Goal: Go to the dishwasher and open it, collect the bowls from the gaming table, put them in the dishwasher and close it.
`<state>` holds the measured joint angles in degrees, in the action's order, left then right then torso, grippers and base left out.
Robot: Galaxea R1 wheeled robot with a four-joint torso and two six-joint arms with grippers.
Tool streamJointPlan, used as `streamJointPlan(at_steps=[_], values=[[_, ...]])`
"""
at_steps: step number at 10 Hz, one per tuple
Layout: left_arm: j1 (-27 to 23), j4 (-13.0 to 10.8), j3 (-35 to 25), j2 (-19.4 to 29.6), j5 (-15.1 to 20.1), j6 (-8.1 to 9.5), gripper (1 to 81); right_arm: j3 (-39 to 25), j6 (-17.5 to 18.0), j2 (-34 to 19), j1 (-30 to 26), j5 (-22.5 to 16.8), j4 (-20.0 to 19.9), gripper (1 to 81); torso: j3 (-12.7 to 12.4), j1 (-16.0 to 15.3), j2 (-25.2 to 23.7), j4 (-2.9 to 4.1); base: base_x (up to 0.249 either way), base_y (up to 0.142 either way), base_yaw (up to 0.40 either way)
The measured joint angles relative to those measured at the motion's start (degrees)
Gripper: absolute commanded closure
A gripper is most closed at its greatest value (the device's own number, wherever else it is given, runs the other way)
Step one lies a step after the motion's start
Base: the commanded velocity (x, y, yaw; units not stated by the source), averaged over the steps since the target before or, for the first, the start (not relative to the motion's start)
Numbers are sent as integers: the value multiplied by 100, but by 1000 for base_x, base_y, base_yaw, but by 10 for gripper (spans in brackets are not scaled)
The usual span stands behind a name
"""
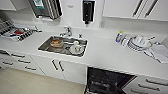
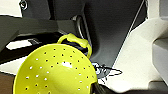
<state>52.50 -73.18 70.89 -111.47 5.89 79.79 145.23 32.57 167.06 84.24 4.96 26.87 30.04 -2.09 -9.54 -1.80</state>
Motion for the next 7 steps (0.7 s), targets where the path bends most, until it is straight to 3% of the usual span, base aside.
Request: streamJointPlan(at_steps=[1,3,5,7], values=[[-308,20,-240,-93,579,0,811,0,-2,-2,-22,2,0,811,105,0,2,0,0,0,0],[-807,185,-599,-396,1354,0,811,0,0,-2,-45,2,-2,811,252,-4,7,0,0,0,0],[-1248,328,-840,-717,1976,-2,811,0,-2,-2,-59,18,-5,811,273,-6,9,0,0,0,0],[-1679,468,-1061,-989,2286,0,811,0,-2,-2,-61,33,-5,811,277,-9,11,0,0,0,0]])
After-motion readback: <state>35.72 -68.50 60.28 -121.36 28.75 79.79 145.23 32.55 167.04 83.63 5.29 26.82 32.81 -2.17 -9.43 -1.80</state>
